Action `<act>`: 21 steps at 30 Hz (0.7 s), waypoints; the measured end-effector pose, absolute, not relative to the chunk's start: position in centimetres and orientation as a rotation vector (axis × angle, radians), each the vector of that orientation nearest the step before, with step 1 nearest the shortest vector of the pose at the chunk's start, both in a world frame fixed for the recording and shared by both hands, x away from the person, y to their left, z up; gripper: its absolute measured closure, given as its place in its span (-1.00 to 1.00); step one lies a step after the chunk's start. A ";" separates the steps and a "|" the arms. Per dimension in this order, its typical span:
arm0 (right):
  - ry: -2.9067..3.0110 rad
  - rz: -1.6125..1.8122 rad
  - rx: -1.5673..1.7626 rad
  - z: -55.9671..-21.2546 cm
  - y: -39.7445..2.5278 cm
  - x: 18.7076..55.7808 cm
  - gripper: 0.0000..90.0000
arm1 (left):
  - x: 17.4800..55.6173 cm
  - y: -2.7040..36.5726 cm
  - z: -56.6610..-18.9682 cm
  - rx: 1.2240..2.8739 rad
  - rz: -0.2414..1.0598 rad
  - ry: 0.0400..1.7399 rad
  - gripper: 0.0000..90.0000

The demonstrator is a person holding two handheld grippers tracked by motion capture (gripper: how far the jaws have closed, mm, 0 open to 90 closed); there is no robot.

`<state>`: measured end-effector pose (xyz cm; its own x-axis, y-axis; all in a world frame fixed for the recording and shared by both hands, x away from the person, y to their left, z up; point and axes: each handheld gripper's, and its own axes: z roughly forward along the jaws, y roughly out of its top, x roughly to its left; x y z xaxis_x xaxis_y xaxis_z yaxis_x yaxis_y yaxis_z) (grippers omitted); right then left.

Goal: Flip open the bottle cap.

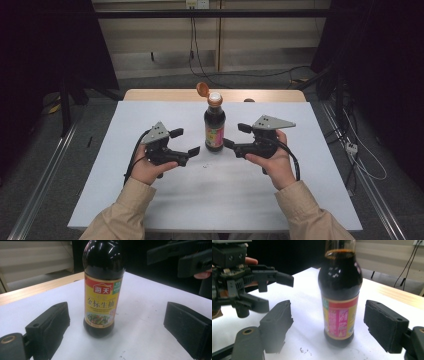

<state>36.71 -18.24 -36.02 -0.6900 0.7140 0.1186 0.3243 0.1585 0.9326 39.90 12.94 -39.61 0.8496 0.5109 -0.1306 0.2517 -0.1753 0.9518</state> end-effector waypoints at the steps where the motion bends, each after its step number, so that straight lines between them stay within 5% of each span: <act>1: 2.099 1.536 0.993 -36.2 -18.2 36.6 -0.51 | 39.8 13.1 -39.7 1.766 0.253 0.587 -0.86; 21: 2.114 1.525 1.010 -39.5 -21.2 34.4 -0.53 | 38.3 14.8 -40.8 1.794 0.229 0.602 -0.85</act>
